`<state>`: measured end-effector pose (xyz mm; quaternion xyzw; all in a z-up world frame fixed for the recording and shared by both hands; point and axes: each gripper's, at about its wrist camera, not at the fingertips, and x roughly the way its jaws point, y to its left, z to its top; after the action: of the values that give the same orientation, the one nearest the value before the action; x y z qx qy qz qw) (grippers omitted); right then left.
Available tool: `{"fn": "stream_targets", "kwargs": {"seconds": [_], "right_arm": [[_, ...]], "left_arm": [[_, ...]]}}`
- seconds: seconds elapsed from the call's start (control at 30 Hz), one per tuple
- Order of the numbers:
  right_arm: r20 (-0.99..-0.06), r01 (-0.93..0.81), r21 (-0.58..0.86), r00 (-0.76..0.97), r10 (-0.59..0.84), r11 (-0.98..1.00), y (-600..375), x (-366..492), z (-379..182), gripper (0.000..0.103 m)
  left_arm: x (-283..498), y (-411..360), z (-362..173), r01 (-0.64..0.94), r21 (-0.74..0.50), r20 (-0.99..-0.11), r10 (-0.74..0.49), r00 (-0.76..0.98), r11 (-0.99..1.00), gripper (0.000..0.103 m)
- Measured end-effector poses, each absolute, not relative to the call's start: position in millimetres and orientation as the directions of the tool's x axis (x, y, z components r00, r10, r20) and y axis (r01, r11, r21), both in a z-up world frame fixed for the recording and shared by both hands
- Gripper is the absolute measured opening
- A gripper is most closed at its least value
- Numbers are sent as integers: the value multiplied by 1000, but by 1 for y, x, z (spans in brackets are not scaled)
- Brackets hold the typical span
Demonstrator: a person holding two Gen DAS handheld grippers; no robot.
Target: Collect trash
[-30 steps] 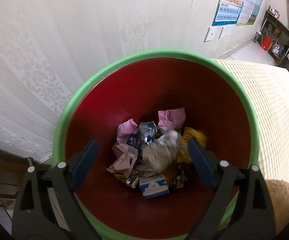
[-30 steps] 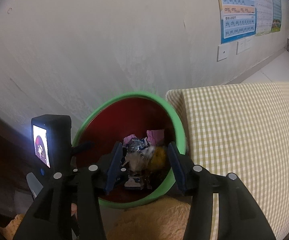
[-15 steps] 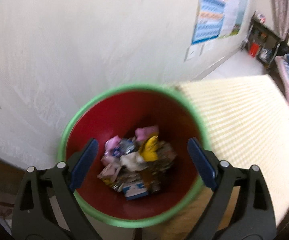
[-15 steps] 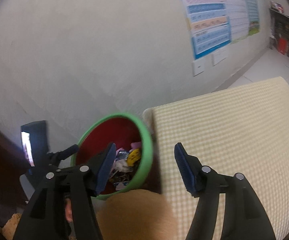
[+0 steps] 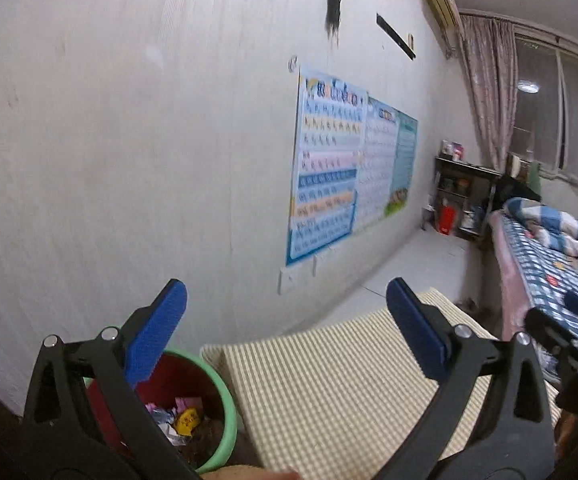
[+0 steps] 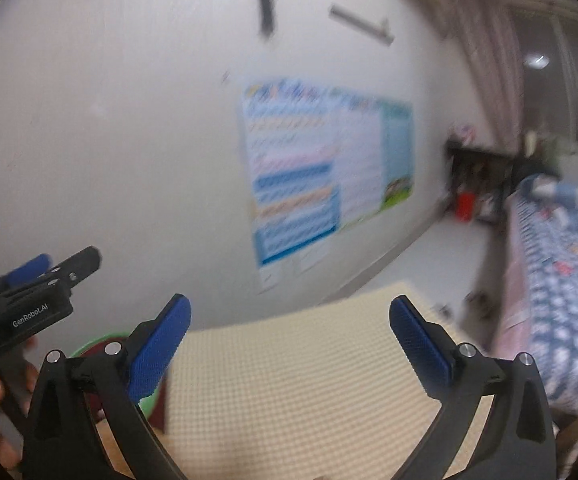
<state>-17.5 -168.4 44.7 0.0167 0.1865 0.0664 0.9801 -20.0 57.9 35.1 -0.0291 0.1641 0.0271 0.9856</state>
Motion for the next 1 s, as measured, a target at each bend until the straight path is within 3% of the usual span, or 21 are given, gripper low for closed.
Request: {"fn": "stream_targets", "kwargs": {"seconds": [0.13, 0.33, 1.0], "right_arm": [[-298, -19, 64, 954, 37, 998, -199, -30, 47, 96], [-310, 11, 160, 950, 39, 987, -221, -37, 52, 96], [-371, -10, 127, 927, 57, 992, -203, -28, 40, 96]], "left_arm": [[-20, 31, 46, -42, -61, -362, 17, 932, 997, 98], [-25, 15, 44, -7, -20, -383, -1, 924, 1000, 98], [-31, 23, 38, -17, -18, -403, 8, 915, 1000, 98]]}}
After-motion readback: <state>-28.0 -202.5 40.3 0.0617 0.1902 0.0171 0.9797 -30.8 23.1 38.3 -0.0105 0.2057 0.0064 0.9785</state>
